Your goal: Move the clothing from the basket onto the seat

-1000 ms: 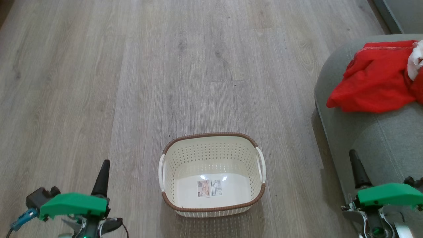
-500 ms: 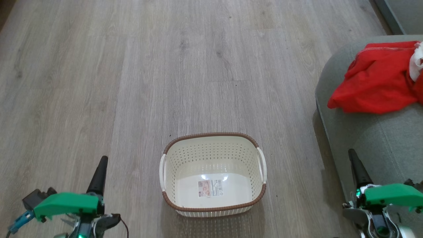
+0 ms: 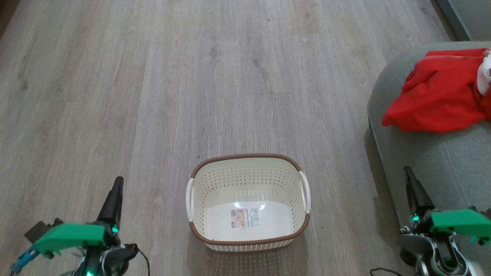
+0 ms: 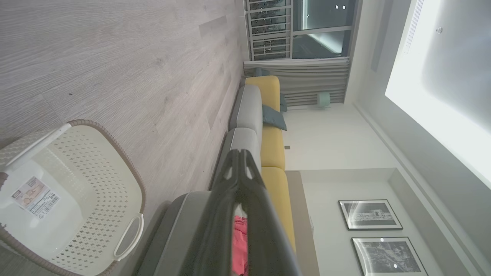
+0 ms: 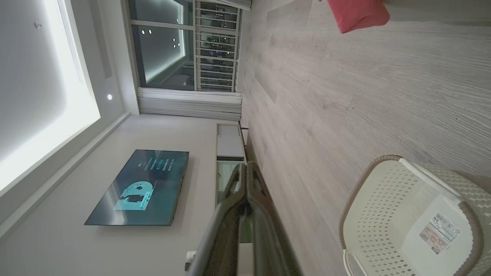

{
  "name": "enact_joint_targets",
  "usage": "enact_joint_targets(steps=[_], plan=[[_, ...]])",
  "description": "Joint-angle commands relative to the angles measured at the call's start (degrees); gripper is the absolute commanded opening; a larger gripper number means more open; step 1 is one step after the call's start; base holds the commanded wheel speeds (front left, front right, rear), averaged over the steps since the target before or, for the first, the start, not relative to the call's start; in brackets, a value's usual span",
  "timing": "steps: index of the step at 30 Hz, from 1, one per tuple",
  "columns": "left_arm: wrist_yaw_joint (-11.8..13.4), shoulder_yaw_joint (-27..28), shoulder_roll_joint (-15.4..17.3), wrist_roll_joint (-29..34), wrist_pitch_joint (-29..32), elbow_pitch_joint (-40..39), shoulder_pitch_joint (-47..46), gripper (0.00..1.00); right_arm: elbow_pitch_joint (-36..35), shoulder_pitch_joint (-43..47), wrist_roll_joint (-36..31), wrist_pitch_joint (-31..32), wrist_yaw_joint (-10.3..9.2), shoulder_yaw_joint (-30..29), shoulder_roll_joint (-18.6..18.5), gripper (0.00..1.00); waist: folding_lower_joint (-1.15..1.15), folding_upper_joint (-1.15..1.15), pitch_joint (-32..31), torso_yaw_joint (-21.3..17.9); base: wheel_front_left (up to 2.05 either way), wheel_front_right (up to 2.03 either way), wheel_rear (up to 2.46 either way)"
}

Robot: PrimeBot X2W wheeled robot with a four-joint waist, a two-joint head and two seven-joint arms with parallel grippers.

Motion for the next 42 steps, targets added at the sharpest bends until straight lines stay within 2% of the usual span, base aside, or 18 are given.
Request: enact_joint_targets(steps=[1,6,42], plan=[[-0.42,2.25,0.29,-2.01,0.69,-2.36,-2.76,0.0,-2.2,-3.0,2.35,0.87,-0.01,1.02,-0.41,0.0,0.0,0.0,0.0,0.04,0.0,0.0,0.0],[-0.59,2.6,0.25,-4.62,1.39,-2.71,-2.77,0.0,-2.27,-3.2,5.42,1.58,-0.01,1.05,-0.41,0.0,0.0,0.0,0.01,0.13,0.0,0.0,0.0],[-0.59,2.59,0.25,-4.63,1.38,-2.72,-2.76,0.0,-2.27,-3.2,5.43,1.58,-0.01,1.06,-0.41,0.0,0.0,0.0,0.01,0.13,0.0,0.0,0.0]])
